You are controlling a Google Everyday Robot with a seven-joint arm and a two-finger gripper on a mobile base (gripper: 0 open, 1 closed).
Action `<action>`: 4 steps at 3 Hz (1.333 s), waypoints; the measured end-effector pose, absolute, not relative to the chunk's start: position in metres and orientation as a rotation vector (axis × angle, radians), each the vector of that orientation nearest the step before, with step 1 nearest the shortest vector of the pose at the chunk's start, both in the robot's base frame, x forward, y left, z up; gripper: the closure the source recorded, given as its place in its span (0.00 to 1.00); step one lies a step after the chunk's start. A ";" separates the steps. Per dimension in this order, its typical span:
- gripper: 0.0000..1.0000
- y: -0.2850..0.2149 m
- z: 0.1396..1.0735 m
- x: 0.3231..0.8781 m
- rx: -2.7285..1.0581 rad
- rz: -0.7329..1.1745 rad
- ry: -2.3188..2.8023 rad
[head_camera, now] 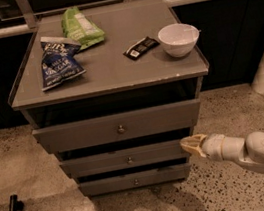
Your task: Open middle drawer
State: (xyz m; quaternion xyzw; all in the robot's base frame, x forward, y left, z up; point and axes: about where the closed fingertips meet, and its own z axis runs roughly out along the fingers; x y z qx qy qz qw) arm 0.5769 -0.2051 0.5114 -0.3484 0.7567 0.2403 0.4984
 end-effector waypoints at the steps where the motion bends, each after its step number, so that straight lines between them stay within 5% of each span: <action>1: 1.00 -0.204 0.524 0.606 -0.845 0.530 1.803; 4: 1.00 -0.190 0.493 0.605 -0.702 0.498 1.781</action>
Offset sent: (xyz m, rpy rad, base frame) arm 0.0253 0.0008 0.0106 -0.0160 -0.0394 -0.0150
